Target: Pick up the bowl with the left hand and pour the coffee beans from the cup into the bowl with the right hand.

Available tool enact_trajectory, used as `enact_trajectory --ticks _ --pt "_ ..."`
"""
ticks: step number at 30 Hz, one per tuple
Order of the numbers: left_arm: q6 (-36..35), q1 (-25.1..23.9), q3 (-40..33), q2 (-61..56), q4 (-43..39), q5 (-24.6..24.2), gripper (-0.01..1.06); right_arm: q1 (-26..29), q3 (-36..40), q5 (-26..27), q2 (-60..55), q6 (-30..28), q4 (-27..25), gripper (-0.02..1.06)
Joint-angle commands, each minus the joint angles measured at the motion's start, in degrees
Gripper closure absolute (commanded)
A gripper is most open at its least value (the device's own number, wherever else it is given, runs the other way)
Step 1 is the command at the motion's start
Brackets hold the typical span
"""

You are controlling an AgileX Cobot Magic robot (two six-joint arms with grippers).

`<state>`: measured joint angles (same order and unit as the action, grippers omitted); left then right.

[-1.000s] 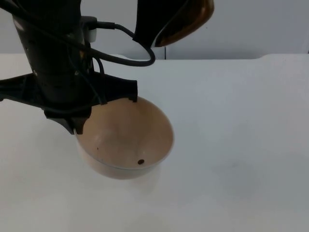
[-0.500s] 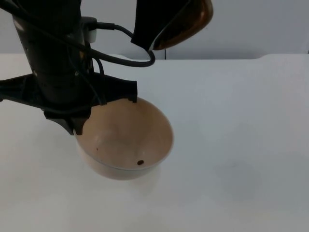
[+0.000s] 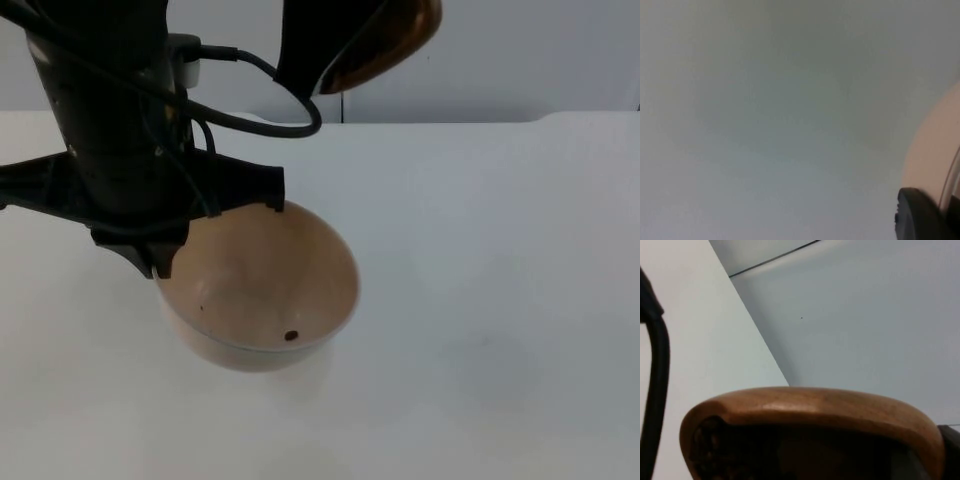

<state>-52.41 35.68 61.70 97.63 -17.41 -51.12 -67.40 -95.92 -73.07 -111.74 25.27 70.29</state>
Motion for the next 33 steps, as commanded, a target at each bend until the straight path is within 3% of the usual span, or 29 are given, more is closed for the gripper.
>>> enact_trajectory --ticks 1,7,14,33 --pt "-0.4 0.3 0.3 0.0 0.4 0.6 1.05 -1.1 -0.3 3.1 0.0 -1.4 1.5 1.05" --pt "-0.4 0.3 0.3 0.0 0.4 1.0 1.05 -1.7 -0.3 3.1 0.0 -2.3 0.9 1.05" --pt "-0.4 0.3 0.3 0.0 1.1 3.2 1.05 -1.7 -0.3 3.1 0.0 -3.2 4.3 1.05" --pt "-0.4 0.3 0.3 0.0 3.0 5.4 1.05 -2.5 -0.3 3.1 -0.2 -10.4 7.6 1.05"
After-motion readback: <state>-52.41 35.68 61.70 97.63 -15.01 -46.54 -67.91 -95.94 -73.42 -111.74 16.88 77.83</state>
